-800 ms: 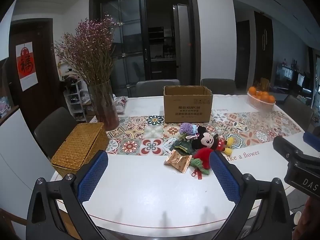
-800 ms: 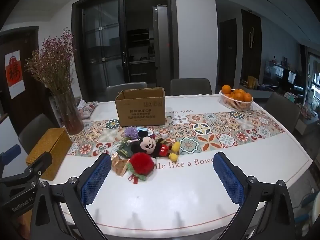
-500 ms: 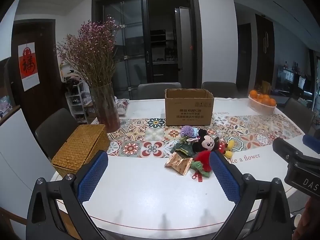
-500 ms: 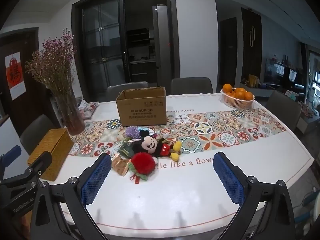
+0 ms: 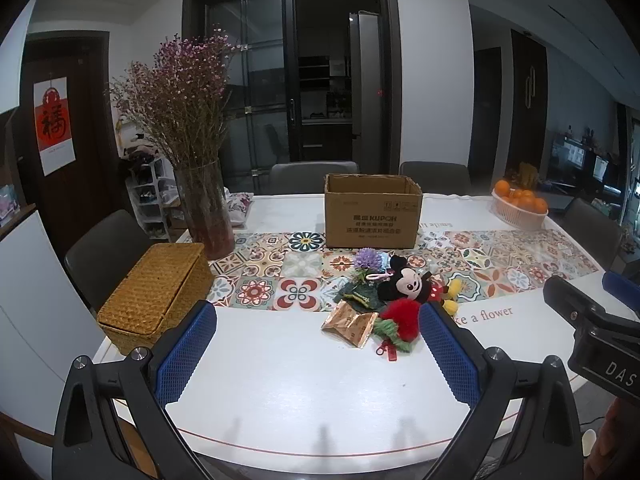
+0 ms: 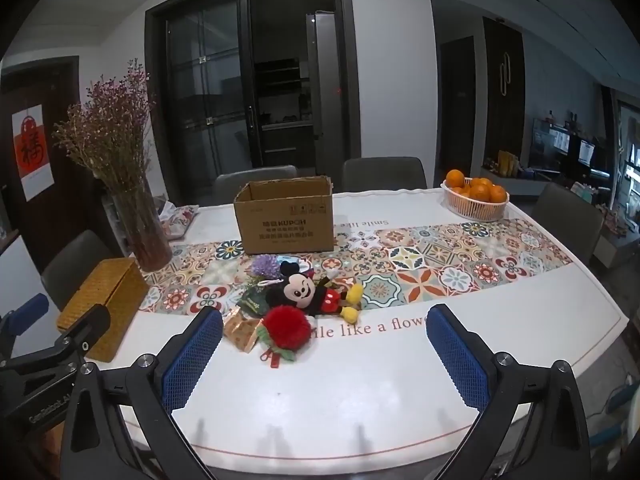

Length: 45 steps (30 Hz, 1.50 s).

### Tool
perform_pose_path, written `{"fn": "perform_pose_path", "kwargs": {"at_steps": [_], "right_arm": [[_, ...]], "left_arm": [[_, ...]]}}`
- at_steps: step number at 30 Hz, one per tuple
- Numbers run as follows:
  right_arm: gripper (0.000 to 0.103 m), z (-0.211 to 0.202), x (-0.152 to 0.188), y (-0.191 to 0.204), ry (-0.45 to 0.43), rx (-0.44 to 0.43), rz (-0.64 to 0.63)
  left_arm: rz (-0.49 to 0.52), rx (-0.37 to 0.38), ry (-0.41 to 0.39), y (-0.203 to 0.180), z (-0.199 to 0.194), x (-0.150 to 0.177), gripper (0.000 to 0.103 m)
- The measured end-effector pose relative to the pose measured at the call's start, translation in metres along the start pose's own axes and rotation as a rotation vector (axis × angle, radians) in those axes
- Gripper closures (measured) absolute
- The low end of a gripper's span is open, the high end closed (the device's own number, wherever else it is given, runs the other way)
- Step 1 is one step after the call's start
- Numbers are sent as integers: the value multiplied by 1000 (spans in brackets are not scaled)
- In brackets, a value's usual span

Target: Organize soft objects

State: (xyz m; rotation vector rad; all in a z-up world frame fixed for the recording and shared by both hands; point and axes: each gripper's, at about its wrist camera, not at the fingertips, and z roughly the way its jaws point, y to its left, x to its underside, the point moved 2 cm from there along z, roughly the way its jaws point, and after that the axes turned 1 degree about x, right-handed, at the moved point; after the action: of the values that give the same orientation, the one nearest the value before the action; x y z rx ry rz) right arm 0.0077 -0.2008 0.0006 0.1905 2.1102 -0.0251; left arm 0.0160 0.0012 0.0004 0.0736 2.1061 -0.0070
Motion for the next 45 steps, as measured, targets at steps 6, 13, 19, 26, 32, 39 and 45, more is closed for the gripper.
{"fn": "perform_pose_path", "kwargs": {"at_steps": [6, 13, 19, 26, 32, 39, 45], "right_arm": [[0, -2, -1, -4, -3, -1, 7], [0, -2, -1, -7, -4, -13, 26], [0, -4, -1, -9, -6, -15, 32], [0, -4, -1, -9, -6, -12, 31], [0, -4, 0, -9, -5, -6, 29], [0, -5, -3, -5, -10, -3, 22], [0, -5, -3, -3, -10, -4, 18]], "left_arm": [[15, -7, 0, -5, 1, 0, 0], [26, -14, -4, -8, 1, 2, 0], [29, -9, -2, -9, 2, 2, 0], [26, 5, 1, -10, 3, 3, 0], [29, 10, 5, -9, 4, 4, 0], [26, 18, 5, -8, 5, 5, 0], [24, 19, 4, -7, 5, 5, 0]]}}
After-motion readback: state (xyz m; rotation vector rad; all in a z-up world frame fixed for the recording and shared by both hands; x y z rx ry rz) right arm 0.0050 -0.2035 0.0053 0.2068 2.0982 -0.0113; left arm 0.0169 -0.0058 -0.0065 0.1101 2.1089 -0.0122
